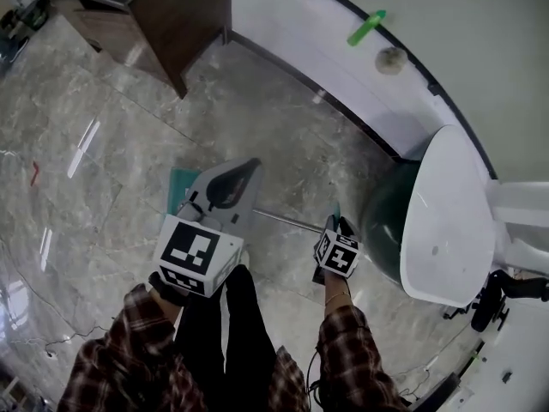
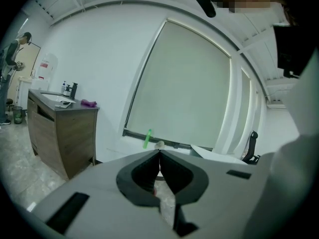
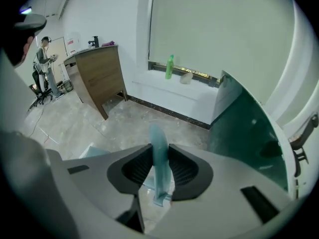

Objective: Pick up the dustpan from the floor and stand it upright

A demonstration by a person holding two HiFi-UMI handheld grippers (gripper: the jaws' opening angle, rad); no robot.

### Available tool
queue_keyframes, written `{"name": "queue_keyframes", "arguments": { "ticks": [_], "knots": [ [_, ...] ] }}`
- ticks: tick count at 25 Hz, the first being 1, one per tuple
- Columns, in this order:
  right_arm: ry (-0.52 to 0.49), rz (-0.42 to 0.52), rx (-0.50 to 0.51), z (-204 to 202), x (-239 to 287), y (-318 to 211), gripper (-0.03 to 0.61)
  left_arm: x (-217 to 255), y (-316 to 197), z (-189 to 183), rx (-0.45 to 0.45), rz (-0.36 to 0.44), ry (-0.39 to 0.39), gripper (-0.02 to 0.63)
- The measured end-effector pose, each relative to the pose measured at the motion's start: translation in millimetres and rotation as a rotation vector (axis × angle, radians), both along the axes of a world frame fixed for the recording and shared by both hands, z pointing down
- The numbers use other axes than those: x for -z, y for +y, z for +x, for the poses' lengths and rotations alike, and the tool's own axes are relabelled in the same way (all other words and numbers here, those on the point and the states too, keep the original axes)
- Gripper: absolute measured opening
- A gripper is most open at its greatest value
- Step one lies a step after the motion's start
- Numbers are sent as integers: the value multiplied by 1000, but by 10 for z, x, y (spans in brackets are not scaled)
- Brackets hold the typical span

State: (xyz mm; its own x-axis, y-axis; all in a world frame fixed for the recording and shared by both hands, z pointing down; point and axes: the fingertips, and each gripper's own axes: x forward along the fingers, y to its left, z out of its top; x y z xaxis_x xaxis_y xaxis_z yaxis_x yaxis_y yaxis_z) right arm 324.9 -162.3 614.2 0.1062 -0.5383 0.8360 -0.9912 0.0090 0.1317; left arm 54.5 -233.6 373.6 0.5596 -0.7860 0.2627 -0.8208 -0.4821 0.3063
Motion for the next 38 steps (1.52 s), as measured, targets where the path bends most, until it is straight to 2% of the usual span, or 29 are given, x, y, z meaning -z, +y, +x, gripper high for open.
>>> {"name": "queue_keyframes", "arguments": {
  "ticks": [3, 6, 13, 18, 23, 29, 32, 38],
  "knots": [
    [-14, 7, 41, -116, 215, -3, 107, 229, 73, -27, 0, 3, 7, 11],
    [-30, 22, 116, -401, 402, -12, 112, 350, 201, -46, -5, 0, -8, 11],
    [-158, 67, 311, -1464, 836, -187, 114, 351, 526, -269, 42, -56, -33, 11],
    [-207, 69, 451, -2122, 1023, -199, 115, 280, 768, -632, 151, -109, -19, 12],
    [-276, 38, 551, -2660, 1127, -71, 114, 161, 1087, -1182, 313, -166, 2, 11],
    [-319, 13, 609, -3002, 1183, 29, 114, 189, 1306, -1561, 412, -176, 4, 11],
    [-329, 26, 634, -3094, 1218, 53, 114, 242, 1363, -1621, 428, -163, 2, 11],
    [-355, 63, 624, -3168, 1373, 63, 114, 358, 1417, -1671, 429, -137, 3, 11]
  ]
}}
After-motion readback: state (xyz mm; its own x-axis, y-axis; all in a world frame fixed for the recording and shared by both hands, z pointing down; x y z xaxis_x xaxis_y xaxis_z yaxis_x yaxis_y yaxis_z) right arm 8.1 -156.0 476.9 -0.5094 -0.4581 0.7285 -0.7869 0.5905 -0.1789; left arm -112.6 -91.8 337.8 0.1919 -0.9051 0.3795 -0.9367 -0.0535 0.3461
